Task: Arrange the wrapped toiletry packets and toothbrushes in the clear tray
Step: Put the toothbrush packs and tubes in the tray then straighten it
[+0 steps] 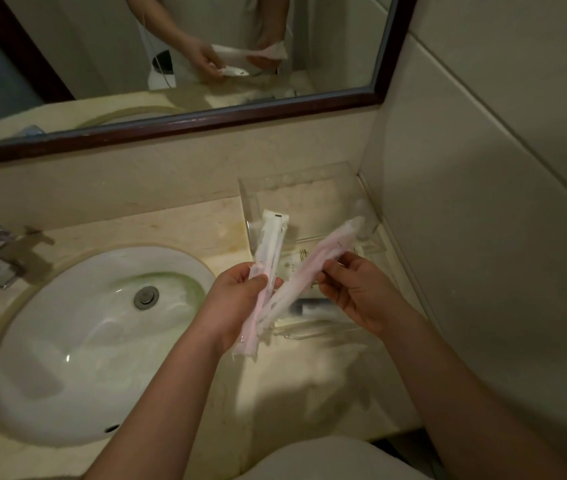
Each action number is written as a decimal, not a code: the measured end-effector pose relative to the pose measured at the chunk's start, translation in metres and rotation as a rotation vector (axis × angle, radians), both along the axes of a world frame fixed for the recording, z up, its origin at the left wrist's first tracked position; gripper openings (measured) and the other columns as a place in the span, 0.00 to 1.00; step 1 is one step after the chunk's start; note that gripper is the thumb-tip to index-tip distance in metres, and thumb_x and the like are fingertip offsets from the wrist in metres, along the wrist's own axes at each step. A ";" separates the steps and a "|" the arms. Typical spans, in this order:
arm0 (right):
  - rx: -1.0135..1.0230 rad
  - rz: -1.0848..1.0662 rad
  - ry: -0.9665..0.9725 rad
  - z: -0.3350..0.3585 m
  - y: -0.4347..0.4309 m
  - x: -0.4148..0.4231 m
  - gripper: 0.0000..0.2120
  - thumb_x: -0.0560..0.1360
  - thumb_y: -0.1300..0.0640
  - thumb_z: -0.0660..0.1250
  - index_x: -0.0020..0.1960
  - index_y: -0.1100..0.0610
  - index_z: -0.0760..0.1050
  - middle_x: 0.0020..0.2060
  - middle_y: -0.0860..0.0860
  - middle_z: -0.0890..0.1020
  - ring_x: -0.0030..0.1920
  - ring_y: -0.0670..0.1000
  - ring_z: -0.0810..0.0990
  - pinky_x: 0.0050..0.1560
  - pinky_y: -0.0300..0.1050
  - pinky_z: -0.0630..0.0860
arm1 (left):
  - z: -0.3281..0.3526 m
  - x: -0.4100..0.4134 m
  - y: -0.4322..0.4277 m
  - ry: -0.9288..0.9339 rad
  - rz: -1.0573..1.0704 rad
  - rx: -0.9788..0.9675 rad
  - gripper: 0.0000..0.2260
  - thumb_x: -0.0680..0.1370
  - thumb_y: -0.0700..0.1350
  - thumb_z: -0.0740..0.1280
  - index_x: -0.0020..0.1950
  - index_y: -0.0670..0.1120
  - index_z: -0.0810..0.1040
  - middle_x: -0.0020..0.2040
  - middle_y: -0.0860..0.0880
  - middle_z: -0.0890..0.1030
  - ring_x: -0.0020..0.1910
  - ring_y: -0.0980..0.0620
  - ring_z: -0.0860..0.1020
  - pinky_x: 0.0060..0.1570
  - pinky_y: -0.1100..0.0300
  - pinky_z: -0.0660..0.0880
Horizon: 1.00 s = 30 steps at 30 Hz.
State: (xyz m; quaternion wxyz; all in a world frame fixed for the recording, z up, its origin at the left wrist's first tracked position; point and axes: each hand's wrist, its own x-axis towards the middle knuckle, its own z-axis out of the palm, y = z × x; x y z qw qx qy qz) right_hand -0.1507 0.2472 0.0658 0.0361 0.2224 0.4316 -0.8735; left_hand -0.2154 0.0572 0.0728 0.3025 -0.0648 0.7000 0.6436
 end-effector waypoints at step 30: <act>-0.089 -0.296 -0.222 -0.018 0.029 0.007 0.04 0.78 0.58 0.61 0.48 0.56 0.75 0.36 0.51 0.79 0.37 0.48 0.78 0.39 0.45 0.74 | -0.040 -0.054 0.040 1.170 -0.733 -0.738 0.08 0.68 0.35 0.64 0.35 0.47 0.69 0.37 0.48 0.74 0.34 0.45 0.72 0.32 0.53 0.71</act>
